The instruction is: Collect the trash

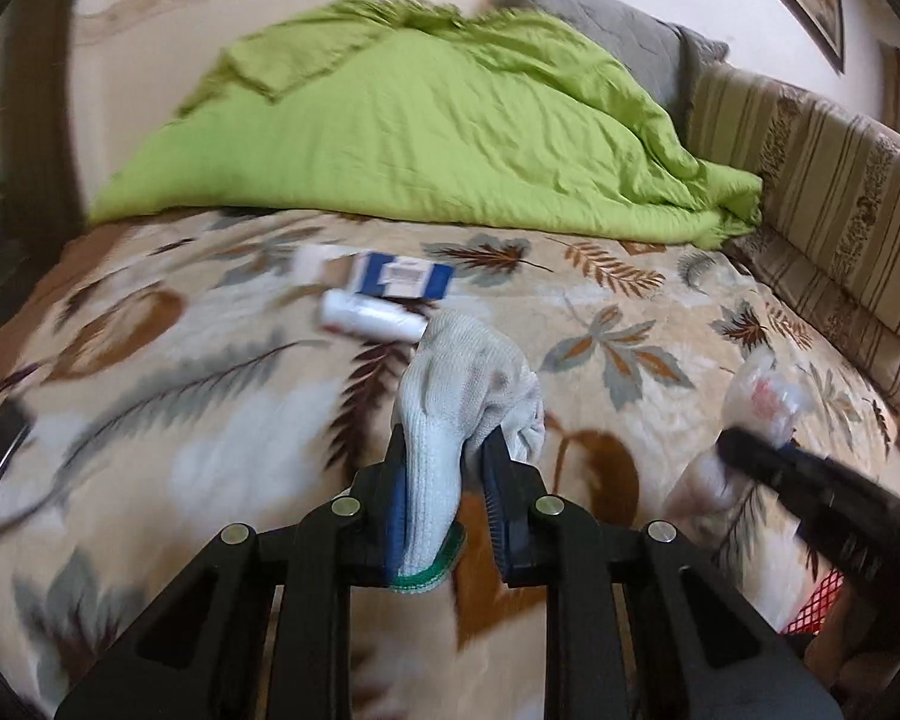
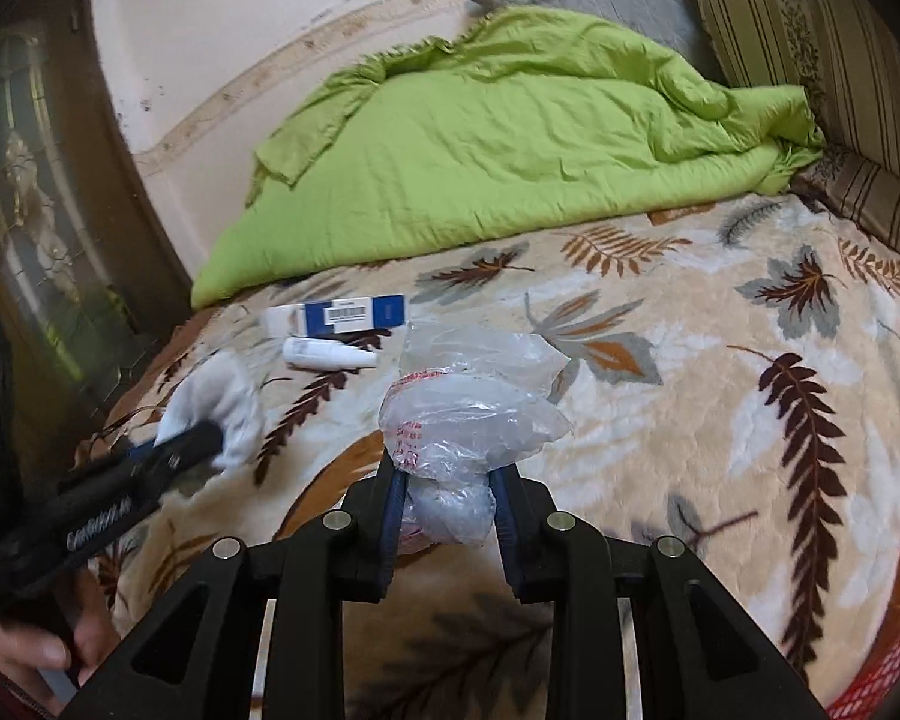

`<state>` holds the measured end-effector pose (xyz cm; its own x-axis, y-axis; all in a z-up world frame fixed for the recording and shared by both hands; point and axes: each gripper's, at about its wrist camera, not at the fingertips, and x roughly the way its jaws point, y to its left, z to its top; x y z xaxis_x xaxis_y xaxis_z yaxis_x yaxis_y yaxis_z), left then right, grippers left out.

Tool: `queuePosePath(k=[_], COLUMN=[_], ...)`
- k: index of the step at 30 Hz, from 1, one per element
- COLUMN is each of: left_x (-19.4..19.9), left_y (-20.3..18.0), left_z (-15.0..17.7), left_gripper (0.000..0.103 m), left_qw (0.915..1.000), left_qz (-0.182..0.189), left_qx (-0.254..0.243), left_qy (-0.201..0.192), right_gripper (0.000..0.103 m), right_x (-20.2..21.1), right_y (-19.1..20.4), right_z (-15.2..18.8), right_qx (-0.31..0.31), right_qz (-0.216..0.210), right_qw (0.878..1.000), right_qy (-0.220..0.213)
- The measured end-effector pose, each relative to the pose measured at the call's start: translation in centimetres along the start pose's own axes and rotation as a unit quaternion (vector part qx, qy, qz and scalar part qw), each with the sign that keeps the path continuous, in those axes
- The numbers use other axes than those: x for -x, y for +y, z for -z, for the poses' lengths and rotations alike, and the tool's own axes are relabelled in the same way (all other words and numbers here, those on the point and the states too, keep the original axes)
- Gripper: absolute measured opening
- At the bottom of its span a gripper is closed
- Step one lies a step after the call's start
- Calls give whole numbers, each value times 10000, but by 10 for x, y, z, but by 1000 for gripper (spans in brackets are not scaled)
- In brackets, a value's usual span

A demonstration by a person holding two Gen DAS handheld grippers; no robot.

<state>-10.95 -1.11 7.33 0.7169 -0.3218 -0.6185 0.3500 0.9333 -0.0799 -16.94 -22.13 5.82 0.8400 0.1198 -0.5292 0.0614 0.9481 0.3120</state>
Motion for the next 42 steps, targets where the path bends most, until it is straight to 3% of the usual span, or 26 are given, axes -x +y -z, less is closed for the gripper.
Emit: queuePosePath(k=[8,13,42], left_x=[23,11,3], left_y=[-12,-14,-9], left_z=[31,38,36], left_gripper=[21,22,22], left_qw=[9975,9976,9960], left_qz=[-492,-559,-747], left_qx=[-164,-242,-310], left_qy=[-478,-336,-388], right_gripper=[30,30,30], right_x=[7,4,-2], right_y=[6,-1,4], right_z=[8,8,9], right_qx=[162,-6,151], right_qz=[75,87,105], right_qw=[9998,9999,9995], right_qy=[67,148,260])
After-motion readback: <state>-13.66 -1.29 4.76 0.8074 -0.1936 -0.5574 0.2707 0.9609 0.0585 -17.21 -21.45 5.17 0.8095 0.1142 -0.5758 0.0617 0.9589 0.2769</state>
